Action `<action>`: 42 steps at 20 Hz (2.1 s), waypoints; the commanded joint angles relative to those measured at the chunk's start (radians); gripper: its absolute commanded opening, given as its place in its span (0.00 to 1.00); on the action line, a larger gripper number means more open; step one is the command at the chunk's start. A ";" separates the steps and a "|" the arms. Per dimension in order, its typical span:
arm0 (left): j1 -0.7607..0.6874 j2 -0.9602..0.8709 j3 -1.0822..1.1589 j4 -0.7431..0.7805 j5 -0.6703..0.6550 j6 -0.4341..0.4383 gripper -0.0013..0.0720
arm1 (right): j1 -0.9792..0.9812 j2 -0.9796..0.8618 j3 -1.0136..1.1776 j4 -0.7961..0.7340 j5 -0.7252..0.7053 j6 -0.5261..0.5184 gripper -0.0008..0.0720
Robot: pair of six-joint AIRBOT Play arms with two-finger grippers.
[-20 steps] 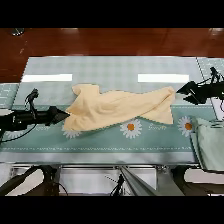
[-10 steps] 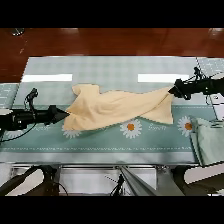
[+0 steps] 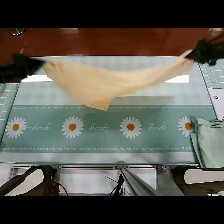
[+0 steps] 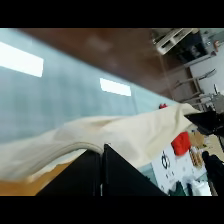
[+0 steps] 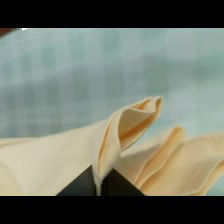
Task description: Fold the shirts.
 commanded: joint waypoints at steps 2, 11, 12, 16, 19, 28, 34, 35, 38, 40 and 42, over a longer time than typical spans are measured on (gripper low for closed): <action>0.021 0.006 0.498 -0.050 0.008 -0.079 0.05 | 0.000 0.175 0.239 -0.016 0.070 0.040 0.04; 0.222 0.307 0.875 0.609 0.013 -0.304 0.05 | 0.000 0.715 0.168 -0.180 0.229 0.040 0.05; 0.206 0.339 0.875 0.689 -0.005 -0.322 0.05 | 0.000 0.773 0.121 -0.216 0.240 0.048 0.05; -0.032 0.407 0.819 1.070 -0.072 -0.406 0.05 | 0.071 1.014 -0.219 -0.363 0.260 0.096 0.05; -0.236 0.407 0.675 1.248 -0.148 -0.451 0.05 | 0.102 1.133 -0.542 -0.381 0.274 0.126 0.05; -0.323 0.151 0.010 1.212 0.095 -0.609 0.05 | 0.102 0.899 -1.177 -0.280 -0.243 0.055 0.05; -0.323 -0.163 0.033 0.871 0.370 -0.608 0.05 | 0.102 0.288 -0.928 -0.070 -0.494 -0.080 0.05; -0.323 -0.195 0.039 0.829 0.386 -0.608 0.05 | 0.102 0.182 -0.839 -0.049 -0.474 -0.080 0.05; -0.322 -0.250 0.041 0.764 0.409 -0.600 0.08 | 0.097 -0.058 -0.587 0.047 -0.364 -0.079 0.26; -0.309 -0.254 0.048 0.766 0.336 -0.526 0.83 | 0.074 -0.142 -0.447 0.056 -0.251 -0.078 0.87; -0.240 -0.254 0.097 0.798 0.178 -0.463 0.98 | 0.018 -0.150 -0.351 0.041 -0.132 -0.079 0.87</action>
